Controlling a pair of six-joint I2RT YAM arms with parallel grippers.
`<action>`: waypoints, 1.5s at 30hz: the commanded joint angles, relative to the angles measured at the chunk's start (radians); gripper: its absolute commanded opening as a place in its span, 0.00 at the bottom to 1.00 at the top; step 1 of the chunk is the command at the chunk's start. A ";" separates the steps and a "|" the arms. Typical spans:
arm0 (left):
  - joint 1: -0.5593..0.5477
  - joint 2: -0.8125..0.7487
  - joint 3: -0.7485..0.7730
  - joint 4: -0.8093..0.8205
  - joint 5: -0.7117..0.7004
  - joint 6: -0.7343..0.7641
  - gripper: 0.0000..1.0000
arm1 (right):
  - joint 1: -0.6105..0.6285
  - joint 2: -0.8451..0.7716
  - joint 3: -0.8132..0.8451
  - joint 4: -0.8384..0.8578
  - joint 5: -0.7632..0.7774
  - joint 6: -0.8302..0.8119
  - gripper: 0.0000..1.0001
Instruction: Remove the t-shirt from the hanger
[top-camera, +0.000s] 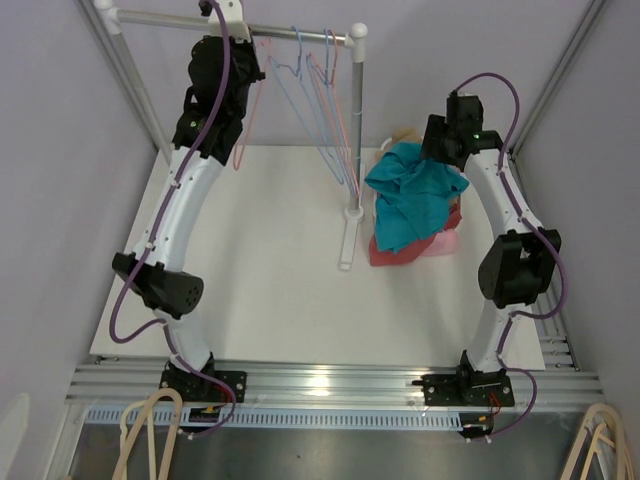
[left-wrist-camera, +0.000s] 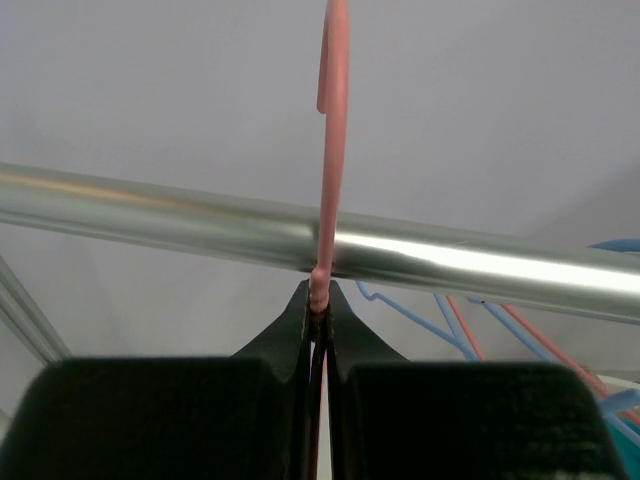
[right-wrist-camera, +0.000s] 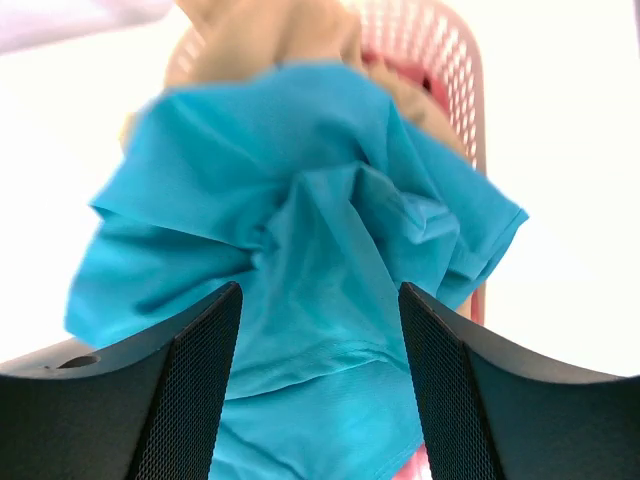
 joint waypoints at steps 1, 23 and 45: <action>-0.012 0.029 0.114 0.042 -0.002 0.032 0.01 | 0.000 -0.065 -0.011 0.079 -0.015 -0.022 0.69; -0.045 0.086 0.069 0.093 0.021 0.045 0.01 | 0.006 -0.289 -0.163 0.250 -0.097 -0.028 0.68; -0.044 0.040 -0.022 0.117 0.009 0.061 0.23 | 0.038 -0.288 -0.181 0.286 -0.228 -0.027 0.69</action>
